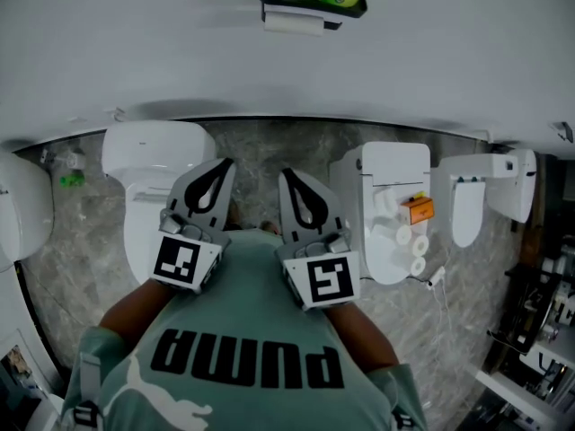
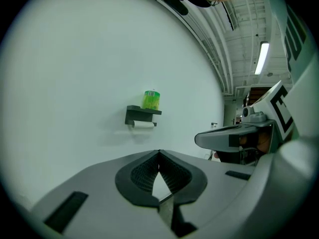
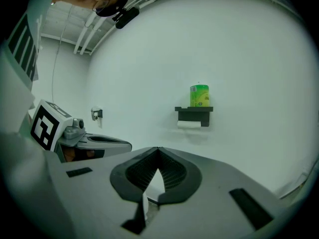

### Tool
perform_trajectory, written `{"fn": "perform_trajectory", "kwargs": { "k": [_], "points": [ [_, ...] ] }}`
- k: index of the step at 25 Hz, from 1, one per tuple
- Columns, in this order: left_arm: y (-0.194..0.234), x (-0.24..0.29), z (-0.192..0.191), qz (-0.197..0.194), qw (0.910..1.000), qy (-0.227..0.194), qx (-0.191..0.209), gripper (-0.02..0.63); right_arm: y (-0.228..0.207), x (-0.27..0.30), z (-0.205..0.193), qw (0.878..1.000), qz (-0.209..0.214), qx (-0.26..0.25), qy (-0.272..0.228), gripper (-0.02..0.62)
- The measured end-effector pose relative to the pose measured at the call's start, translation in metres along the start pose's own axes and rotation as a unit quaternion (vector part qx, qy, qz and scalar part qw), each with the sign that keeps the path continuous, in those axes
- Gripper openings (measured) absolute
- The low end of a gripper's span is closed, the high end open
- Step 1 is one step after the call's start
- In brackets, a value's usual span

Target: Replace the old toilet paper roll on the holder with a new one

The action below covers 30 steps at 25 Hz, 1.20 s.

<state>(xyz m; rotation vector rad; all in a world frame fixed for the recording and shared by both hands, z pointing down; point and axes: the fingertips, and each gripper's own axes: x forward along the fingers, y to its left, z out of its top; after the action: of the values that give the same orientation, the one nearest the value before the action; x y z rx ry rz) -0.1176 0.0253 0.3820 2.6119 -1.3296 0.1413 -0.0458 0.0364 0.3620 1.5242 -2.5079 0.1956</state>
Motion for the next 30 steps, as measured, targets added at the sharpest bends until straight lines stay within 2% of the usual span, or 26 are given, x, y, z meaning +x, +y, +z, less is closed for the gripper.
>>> {"fn": "perform_trajectory", "kwargs": {
  "k": [6,12,20,30],
  "points": [
    [0.023,0.002,0.004,-0.023,0.9997,-0.005,-0.008,0.003,0.011,0.019,0.006,1.0,-0.022,-0.008,0.003,0.003],
    [0.046,-0.001,0.0,-0.029,0.9994,-0.004,-0.018,0.003,0.028,0.036,0.008,0.999,-0.024,-0.02,0.01,0.003],
    [0.066,0.006,-0.002,-0.014,0.9996,-0.001,-0.026,0.003,0.031,0.06,0.007,1.0,-0.004,-0.022,0.022,0.003],
    [0.078,0.038,0.006,0.044,0.9989,0.004,-0.014,0.003,0.0,0.092,0.013,0.999,0.049,-0.016,0.008,0.003]
  ]
}}
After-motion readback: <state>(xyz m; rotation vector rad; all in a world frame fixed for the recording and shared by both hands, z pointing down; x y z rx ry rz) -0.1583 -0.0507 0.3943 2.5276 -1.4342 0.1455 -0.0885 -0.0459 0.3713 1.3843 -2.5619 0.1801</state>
